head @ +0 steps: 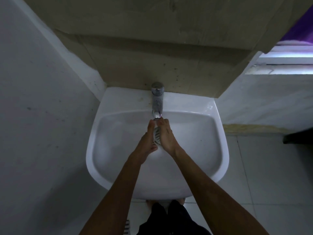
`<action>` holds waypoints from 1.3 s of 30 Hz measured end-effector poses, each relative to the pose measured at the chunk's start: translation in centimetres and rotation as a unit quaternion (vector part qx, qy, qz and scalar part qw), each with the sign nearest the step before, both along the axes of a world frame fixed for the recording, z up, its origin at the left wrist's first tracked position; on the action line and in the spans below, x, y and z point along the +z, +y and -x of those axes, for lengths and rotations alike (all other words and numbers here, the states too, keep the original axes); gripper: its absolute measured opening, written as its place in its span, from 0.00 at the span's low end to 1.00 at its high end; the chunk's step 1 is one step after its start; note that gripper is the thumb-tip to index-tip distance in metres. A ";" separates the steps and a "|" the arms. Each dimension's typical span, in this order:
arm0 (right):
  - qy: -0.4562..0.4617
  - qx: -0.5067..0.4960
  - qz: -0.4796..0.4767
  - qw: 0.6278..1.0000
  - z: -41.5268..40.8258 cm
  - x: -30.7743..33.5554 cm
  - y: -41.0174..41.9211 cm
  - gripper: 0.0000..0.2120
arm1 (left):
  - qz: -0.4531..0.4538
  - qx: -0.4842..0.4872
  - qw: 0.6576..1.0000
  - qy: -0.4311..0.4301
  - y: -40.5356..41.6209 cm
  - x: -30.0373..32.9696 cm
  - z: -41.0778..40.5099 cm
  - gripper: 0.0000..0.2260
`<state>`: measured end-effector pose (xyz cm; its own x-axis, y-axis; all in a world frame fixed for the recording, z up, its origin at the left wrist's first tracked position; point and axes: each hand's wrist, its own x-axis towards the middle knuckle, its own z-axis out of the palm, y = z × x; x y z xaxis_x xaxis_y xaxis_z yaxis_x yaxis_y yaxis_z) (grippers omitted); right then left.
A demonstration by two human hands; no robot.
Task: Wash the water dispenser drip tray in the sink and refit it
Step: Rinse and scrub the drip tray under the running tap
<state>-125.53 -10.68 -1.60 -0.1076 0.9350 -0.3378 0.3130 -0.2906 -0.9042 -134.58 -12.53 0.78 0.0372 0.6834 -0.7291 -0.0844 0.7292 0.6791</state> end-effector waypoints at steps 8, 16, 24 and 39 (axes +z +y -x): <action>-0.135 0.046 -0.059 0.988 -1.6 -1.4 -0.2 0.29 | 0.026 0.132 0.985 -0.106 -1.0 -2.6 0.3 0.29; -0.275 0.028 -0.107 0.955 -2.6 -2.3 -0.5 0.41 | -0.021 0.117 0.985 -0.127 -1.2 -3.5 0.7 0.26; -0.287 -0.029 -0.106 0.952 -3.3 -2.6 -0.2 0.41 | -0.014 0.164 0.977 -0.134 -0.1 -3.6 1.1 0.20; -0.042 -0.198 -0.041 0.978 -3.6 -3.4 1.1 0.26 | 0.006 0.210 0.970 -0.120 1.0 -5.3 5.3 0.14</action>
<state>-121.96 -9.59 -5.05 0.2935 0.9223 -0.2514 0.2650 -0.3312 -0.9056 -139.91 -11.56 -4.48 -0.0717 0.6667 -0.7418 -0.5304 0.6044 0.5945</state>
